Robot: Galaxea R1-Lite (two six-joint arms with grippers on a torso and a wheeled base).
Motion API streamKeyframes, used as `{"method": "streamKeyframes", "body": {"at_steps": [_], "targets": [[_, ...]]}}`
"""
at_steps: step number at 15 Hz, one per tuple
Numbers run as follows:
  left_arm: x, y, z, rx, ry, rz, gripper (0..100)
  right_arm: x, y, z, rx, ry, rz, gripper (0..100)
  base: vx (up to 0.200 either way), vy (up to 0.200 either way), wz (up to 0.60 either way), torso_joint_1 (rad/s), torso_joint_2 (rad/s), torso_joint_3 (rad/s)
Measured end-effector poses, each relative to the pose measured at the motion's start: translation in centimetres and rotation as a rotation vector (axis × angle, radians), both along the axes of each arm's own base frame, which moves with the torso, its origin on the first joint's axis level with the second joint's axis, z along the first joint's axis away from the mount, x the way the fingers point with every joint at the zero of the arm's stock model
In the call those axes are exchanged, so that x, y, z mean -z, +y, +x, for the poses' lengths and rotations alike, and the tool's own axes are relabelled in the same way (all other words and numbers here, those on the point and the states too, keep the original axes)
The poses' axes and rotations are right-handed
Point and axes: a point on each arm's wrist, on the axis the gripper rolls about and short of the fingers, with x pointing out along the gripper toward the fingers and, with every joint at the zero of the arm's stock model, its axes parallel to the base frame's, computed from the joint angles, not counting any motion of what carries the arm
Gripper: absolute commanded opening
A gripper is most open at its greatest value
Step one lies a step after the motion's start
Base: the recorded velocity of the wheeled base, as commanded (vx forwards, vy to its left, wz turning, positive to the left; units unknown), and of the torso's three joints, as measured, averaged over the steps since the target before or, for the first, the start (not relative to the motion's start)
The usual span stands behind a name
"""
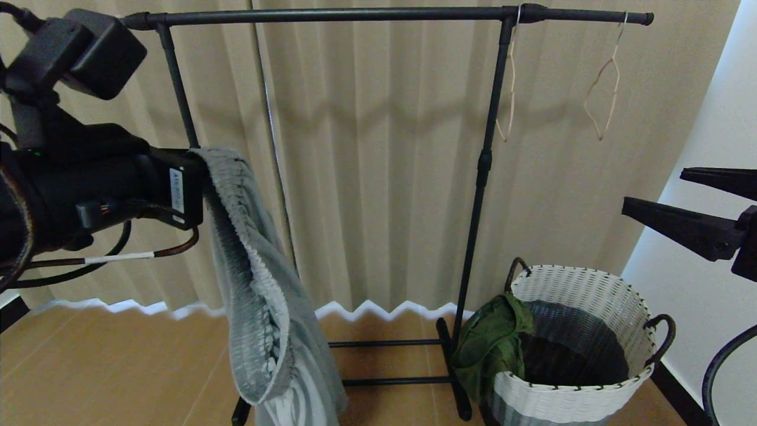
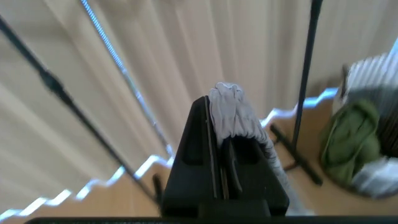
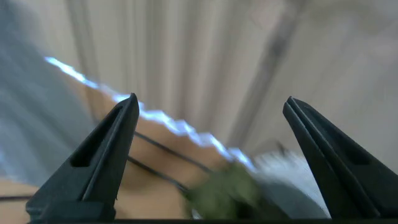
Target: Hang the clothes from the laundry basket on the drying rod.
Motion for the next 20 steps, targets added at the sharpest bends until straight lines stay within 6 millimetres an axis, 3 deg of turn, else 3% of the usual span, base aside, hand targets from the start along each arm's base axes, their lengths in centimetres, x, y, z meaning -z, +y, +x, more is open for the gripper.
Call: {"method": "streamKeyframes", "body": {"at_steps": [4,8,11,20], "targets": [[0.6,2.3,-2.3,0.022,0.019,-0.003,0,1.0,-0.9,-0.6,0.097,-0.006,-0.108,100,0.0,0.0,0.0,0.0,0.0,0.0],[2.4,3.9,-3.0,-0.025,0.052,-0.029,0,1.8,-1.6,-1.0,0.158,-0.042,-0.123,100,0.0,0.0,0.0,0.0,0.0,0.0],[3.3,4.3,-3.3,-0.049,0.078,-0.06,0,2.0,-1.8,-1.5,0.17,-0.079,-0.136,100,0.0,0.0,0.0,0.0,0.0,0.0],[2.7,4.9,-4.9,-0.039,0.018,-0.042,0,2.5,-1.8,-1.8,0.171,-0.07,-0.141,100,0.0,0.0,0.0,0.0,0.0,0.0]]}}
